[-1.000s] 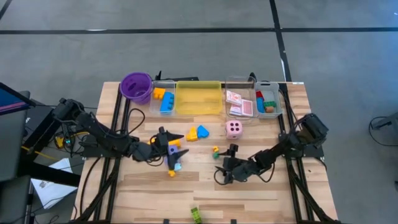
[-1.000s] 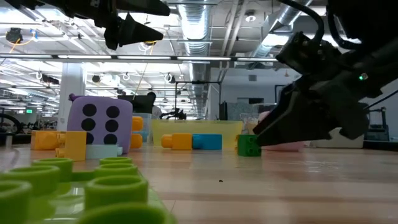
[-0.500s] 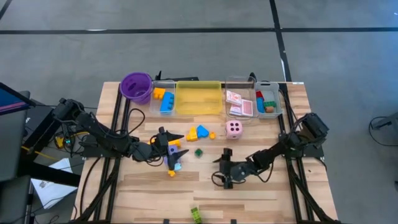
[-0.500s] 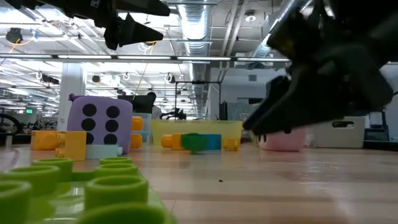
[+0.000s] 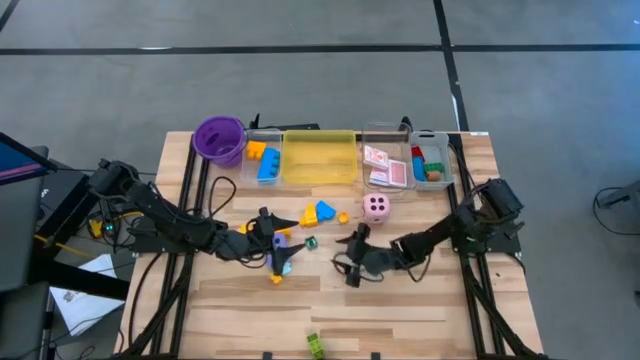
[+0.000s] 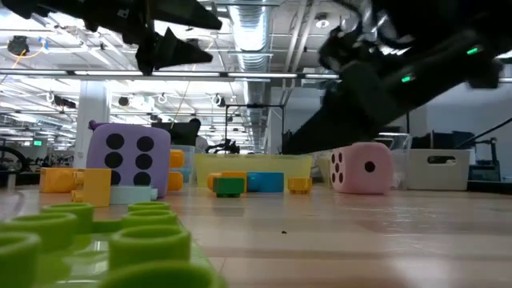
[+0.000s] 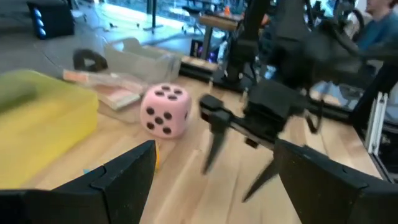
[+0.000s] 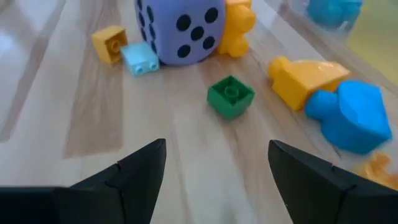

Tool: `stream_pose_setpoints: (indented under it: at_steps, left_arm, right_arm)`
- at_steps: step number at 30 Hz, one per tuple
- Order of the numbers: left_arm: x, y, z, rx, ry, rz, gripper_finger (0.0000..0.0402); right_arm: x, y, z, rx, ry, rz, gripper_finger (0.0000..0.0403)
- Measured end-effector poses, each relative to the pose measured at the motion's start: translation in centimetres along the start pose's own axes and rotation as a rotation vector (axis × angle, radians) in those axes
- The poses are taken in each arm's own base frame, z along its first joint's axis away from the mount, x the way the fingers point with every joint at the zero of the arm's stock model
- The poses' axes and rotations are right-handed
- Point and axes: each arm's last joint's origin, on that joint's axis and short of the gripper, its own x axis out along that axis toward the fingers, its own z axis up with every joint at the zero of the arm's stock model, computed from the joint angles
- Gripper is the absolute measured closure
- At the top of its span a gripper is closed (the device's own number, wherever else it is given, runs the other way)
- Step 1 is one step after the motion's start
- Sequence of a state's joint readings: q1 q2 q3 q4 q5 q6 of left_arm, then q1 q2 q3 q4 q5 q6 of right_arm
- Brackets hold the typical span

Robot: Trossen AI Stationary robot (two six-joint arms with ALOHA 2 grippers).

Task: Pick & Place Toys
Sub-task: Put the small green game piece into the gray bin

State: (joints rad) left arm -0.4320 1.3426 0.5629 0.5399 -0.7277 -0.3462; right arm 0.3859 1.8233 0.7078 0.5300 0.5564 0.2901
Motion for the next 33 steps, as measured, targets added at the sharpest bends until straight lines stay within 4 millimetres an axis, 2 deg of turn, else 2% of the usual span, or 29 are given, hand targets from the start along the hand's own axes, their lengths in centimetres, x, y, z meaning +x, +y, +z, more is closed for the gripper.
stream_pose_setpoints:
  at_steps: [5,11,14,23,33]
  left_arm:
    - [0.8,0.1,-1.1,0.019,0.042,-0.001,0.0085]
    - [0.8,0.0,-1.3,-0.002,0.049,0.0,0.0085]
    - [0.8,0.0,-1.3,-0.016,0.048,0.0,0.0085]
    - [0.8,0.0,-1.3,-0.02,0.048,0.0,0.0085]
    - [0.8,0.0,-1.3,-0.028,0.048,0.001,0.0085]
  right_arm:
    - [2.9,-1.4,0.2,0.072,-0.124,0.072,0.0127]
    - [5.9,-2.1,-2.4,0.133,-0.125,0.112,0.0127]
    - [7.2,-2.0,-2.9,0.144,-0.123,0.108,0.0127]
    - [9.4,-1.1,-2.3,0.155,-0.143,0.114,0.0127]
    - [11.1,-1.0,-1.4,0.184,-0.127,0.077,0.0127]
